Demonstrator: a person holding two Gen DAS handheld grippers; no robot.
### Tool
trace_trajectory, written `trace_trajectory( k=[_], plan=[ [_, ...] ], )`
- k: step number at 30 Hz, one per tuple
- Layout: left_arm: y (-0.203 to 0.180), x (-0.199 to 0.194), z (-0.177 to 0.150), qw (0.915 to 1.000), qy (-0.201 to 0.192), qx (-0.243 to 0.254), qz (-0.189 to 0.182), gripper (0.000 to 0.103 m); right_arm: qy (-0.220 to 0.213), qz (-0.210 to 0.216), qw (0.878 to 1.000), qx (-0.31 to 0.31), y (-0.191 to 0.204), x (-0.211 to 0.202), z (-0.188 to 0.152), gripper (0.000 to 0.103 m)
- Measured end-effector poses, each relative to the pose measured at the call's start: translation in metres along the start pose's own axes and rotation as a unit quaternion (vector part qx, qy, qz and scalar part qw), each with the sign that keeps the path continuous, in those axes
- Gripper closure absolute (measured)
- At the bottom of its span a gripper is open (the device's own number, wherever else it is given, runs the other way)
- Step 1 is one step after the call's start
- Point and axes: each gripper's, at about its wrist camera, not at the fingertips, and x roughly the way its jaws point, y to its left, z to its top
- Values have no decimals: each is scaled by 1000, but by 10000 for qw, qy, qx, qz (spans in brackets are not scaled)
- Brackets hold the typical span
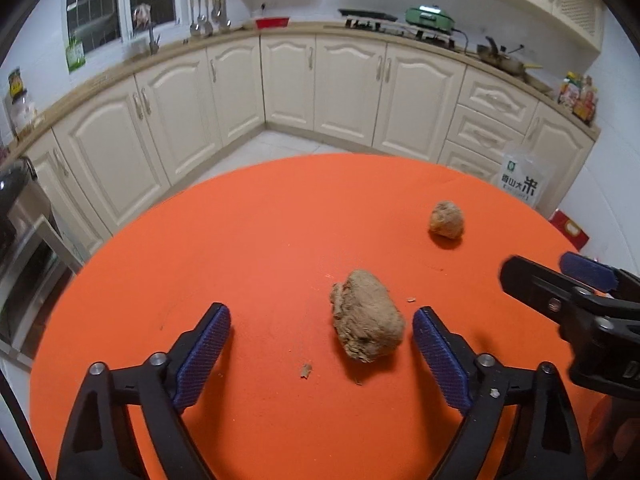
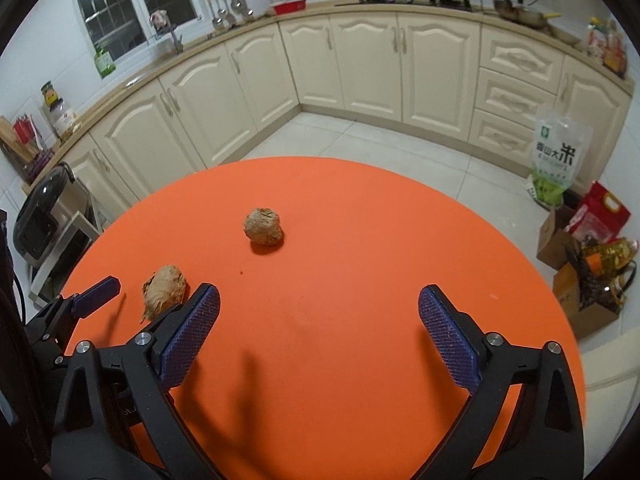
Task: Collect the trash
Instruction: 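Grasp a brown lump with the left gripper while the right grasps another lump, then carry both brown lumps to the blue bin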
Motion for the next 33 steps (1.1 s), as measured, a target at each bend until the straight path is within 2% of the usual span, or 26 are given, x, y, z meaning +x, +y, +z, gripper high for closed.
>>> trace_trajectory(
  k=[2, 3, 6, 8, 12, 13, 14, 15, 16, 18, 23, 29, 33],
  plan=[
    [0, 8, 12, 10000, -26, -58, -51, 20, 9, 12, 10000, -88, 8, 8, 5, 5],
    [2, 10, 12, 10000, -34, -57, -51, 25, 24, 2, 9999, -135, 12, 14, 8, 7],
    [2, 21, 23, 9999, -39, -88, -84, 26, 98, 26, 9997, -221, 21, 28, 15, 19],
    [5, 22, 18, 9999, -62, -122, -103, 31, 131, 3, 9995, -304, 27, 36, 19, 22],
    [7, 26, 14, 9996, -123, -205, -144, 46, 21, -198, 9983, -550, 39, 41, 20, 48],
    [9, 20, 2, 9996, -137, -189, -160, 53, -1, -314, 9974, -643, 41, 42, 20, 55],
    [6, 23, 6, 9996, -146, -132, -193, 58, -13, -367, 9971, -673, 43, 42, 20, 57],
    [6, 21, -1, 9996, -155, -78, -232, 70, -17, -326, 9971, -685, 45, 42, 21, 68],
    [3, 21, -4, 9996, -121, -32, -234, 75, -27, -325, 9971, -688, 46, 43, 21, 77],
    [3, 20, -6, 9999, -23, -75, -117, 75, -31, -297, 9973, -669, 47, 42, 21, 77],
    [21, 18, -10, 9994, -109, -225, -238, 75, -46, 156, 9993, -326, 32, 33, 16, 78],
    [26, -12, -34, 9987, -320, -242, -300, 75, -146, 349, 9991, -194, 21, 4, 0, 78],
    [30, -45, -57, 9980, -485, -217, -349, 75, -274, 483, 9984, -128, 21, -24, -11, 78]
  ],
)
